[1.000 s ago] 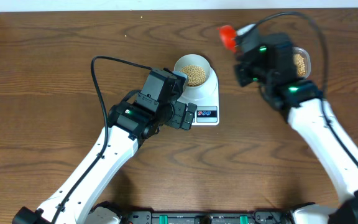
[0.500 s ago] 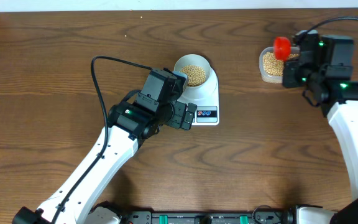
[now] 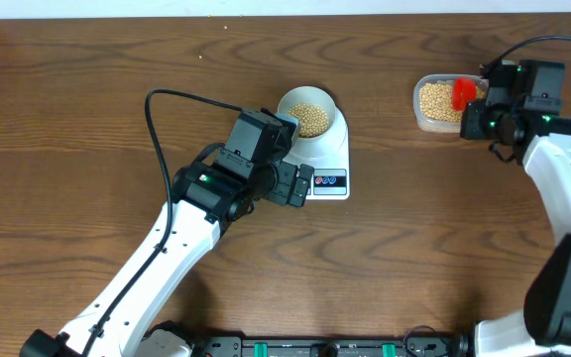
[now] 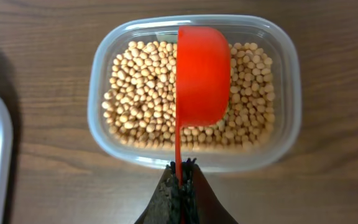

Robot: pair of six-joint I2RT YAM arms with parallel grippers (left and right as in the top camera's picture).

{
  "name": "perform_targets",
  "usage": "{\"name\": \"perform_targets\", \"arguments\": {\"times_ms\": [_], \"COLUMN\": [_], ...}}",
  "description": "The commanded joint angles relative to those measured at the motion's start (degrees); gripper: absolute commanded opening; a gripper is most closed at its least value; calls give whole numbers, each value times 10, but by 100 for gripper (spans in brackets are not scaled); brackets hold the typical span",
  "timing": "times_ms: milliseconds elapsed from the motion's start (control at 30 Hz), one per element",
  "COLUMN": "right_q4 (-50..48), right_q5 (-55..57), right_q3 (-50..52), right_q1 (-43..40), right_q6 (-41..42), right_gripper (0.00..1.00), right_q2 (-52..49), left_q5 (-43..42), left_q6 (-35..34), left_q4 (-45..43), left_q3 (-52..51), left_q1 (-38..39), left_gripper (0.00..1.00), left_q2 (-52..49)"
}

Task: Scoop item into bowl and weigh 50g on scale
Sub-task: 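Dip the red scoop into the chickpeas with the right gripper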

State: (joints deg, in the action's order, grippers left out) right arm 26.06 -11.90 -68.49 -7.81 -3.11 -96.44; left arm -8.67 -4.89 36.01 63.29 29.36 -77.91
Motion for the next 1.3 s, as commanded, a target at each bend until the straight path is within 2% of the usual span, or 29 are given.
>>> {"name": "perform_targets", "arguments": {"times_ms": [0, 167, 433, 700, 1000, 1267], "right_q4": [-15, -23, -32, -35, -32, -32], "right_q5": [-10, -70, -105, -226, -436, -541], "right_q3": [-1, -1, -1, -1, -1, -1], "right_q1": [-2, -2, -10, -72, -161, -167], "right_q6": [8, 10, 23, 33, 21, 18], "right_gripper": [1, 1, 1, 1, 1, 1], "right_q2": [-27, -57, -58, -58, -58, -58], "left_q5": [3, 3, 3, 3, 3, 3], "left_q6": [-1, -1, -1, -1, -1, -1], "left_q4": [2, 2, 2, 2, 2, 2], "left_q3": [-4, -4, -4, -4, -4, -4], "left_q1": [1, 1, 1, 1, 1, 1], "left_gripper": [98, 97, 98, 98, 98, 98], "left_q2": [-3, -3, -3, -3, -3, -3]}}
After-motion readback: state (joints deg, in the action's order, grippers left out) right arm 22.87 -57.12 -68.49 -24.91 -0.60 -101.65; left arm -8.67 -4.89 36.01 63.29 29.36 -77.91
